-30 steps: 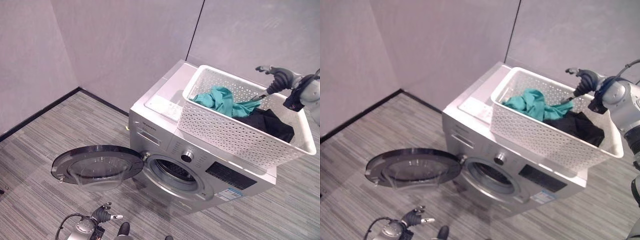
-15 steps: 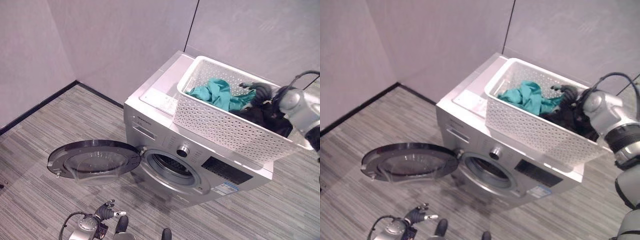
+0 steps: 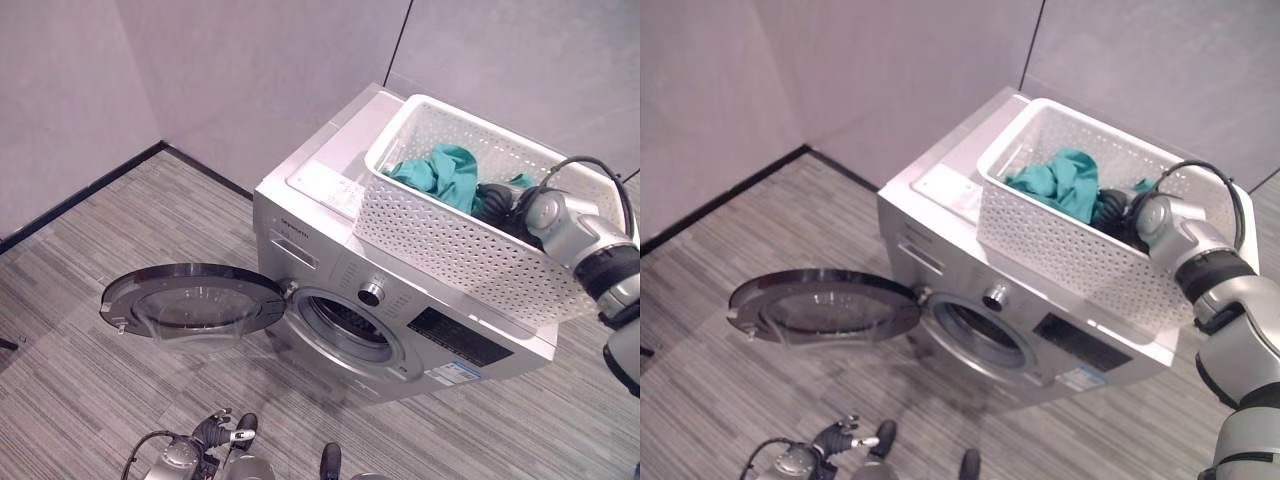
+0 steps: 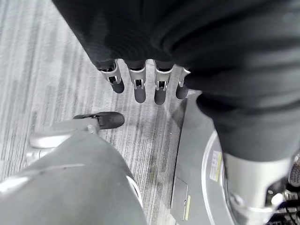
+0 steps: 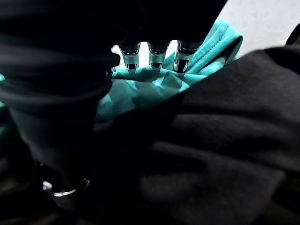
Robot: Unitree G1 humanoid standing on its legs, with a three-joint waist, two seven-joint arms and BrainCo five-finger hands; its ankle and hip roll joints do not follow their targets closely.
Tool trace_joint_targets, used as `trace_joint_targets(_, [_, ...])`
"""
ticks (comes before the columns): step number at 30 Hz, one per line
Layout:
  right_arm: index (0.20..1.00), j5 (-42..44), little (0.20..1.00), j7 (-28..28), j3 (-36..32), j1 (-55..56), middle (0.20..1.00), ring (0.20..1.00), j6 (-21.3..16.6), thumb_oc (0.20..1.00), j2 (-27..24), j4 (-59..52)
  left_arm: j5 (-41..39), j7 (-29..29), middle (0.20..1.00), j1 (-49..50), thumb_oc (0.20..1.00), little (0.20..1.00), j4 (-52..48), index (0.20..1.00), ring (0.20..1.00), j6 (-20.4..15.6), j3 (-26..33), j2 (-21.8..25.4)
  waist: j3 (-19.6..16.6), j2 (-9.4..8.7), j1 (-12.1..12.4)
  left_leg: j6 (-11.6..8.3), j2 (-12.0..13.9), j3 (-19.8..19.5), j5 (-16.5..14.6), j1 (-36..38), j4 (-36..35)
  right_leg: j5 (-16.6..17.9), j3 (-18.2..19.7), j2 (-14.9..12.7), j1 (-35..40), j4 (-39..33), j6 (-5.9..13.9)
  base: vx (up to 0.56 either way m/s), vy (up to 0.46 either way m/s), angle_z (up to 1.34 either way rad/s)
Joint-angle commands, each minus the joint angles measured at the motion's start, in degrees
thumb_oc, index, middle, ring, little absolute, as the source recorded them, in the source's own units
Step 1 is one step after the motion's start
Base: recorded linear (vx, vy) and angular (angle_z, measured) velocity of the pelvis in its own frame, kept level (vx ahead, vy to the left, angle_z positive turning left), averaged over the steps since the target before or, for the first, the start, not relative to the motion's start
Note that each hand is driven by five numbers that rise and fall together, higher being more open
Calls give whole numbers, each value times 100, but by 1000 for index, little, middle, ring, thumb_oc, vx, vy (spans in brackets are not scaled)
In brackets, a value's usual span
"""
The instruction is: Grab the laundry basket,head to the washer,open it,put in the laundry and shut it.
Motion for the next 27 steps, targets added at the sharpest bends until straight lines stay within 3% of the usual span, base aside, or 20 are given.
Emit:
trace_joint_targets(1, [1000,-108,1000,40,353,-683,1000,1000,-109,1000,-286,155,-93,32,1000,-478,1000,1000,225,1000,1000,-248,-376,26,223,-200,287,260,235,384,-828,705,46,-114,130,-304,-377,50,185,16,-30,1])
trace_joint_targets(13, [1000,409,1000,611,798,-427,1000,1000,-84,1000,-710,-1124,-204,95,1000,-690,1000,1000,9,1000,1000,-316,-457,22,461,-288,264,221,287,435,-772,574,65,-103,98,-284,-503,52,182,2,-6,0])
trace_joint_targets(14, [307,491,307,654,804,-436,307,307,-97,307,-726,-1195,-199,89,1000,-740,1000,1000,-11,1000,1000,-324,-484,4,459,-276,253,223,280,446,-772,577,58,-107,100,-288,-504,50,185,0,0,0])
trace_joint_targets(15, [200,549,200,595,753,-419,200,200,-85,200,-745,-1216,-205,96,1000,-759,1000,1000,-55,1000,1000,-320,-497,-2,453,-265,247,223,277,451,-773,579,58,-111,105,-291,-501,50,183,0,0,0])
trace_joint_targets(27, [200,1374,200,-368,-368,-908,200,200,-293,200,-671,-631,-101,125,1000,-752,1000,1000,274,1000,1000,-329,-517,-128,178,-195,178,254,223,497,-908,836,28,-223,159,-320,-274,50,192,15,8,0])
